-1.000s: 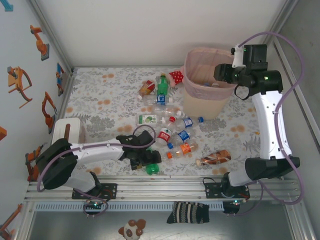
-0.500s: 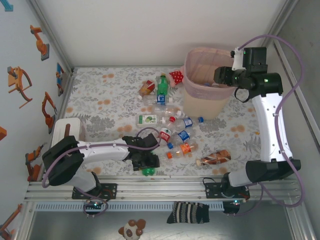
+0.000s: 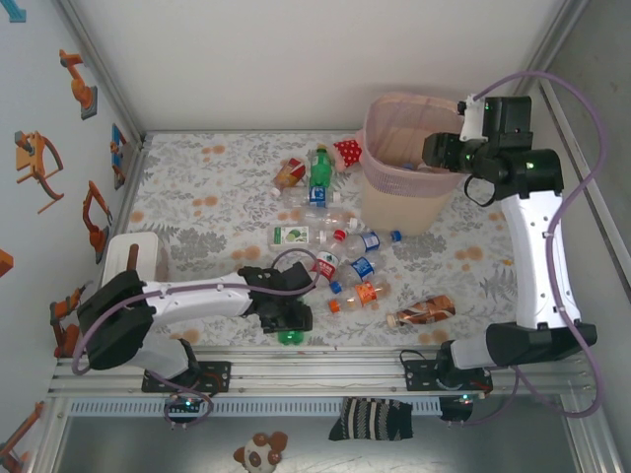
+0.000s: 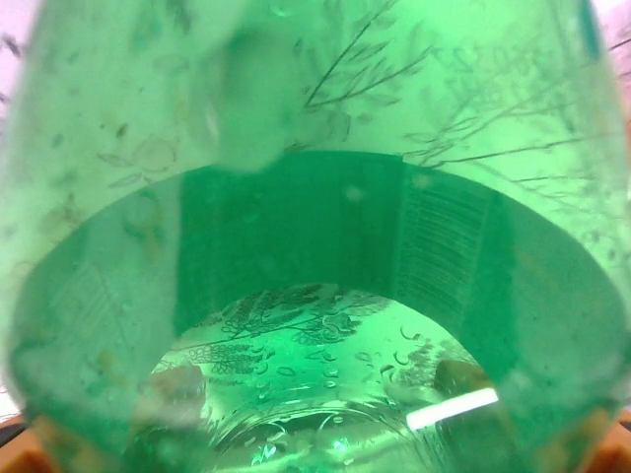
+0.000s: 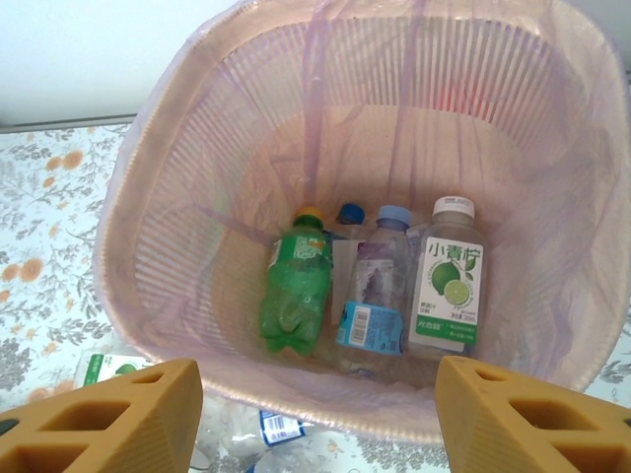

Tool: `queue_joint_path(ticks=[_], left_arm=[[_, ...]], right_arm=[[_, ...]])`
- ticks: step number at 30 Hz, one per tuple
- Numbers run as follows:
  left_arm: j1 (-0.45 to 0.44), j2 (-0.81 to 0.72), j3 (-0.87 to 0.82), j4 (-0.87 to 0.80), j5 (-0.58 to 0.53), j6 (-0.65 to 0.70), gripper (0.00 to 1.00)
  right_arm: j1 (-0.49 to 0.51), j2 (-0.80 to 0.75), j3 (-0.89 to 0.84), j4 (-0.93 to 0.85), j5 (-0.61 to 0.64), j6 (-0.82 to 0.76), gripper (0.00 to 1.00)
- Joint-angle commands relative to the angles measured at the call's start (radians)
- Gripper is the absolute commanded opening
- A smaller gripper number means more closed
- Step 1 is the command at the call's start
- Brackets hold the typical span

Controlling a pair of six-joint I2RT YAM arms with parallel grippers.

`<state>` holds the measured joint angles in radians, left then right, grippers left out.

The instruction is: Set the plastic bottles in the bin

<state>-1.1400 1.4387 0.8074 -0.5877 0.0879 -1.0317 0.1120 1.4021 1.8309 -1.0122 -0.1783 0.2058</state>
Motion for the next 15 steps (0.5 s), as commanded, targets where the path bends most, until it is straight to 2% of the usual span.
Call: queue_joint_path(ticks=[1,7,15], left_arm=[[0.005,-0.070,0.067,-0.052,-0.081,0.126,0.59],[0.055,-0.159,0.148,-0.007,-0.117,0.355,0.55],[0.160,-0.282,0.194,0.164,-0.034,0.655,0.55]], right_arm=[[-0.001,-0.043,-0.031,0.030,-0.070,0.036,0.63],[0.003,-0.110,-0.130,0.144,-0.212,0.091,0.63],[0.051,-0.227,-0.309,0.395,-0.358,0.160,0.63]])
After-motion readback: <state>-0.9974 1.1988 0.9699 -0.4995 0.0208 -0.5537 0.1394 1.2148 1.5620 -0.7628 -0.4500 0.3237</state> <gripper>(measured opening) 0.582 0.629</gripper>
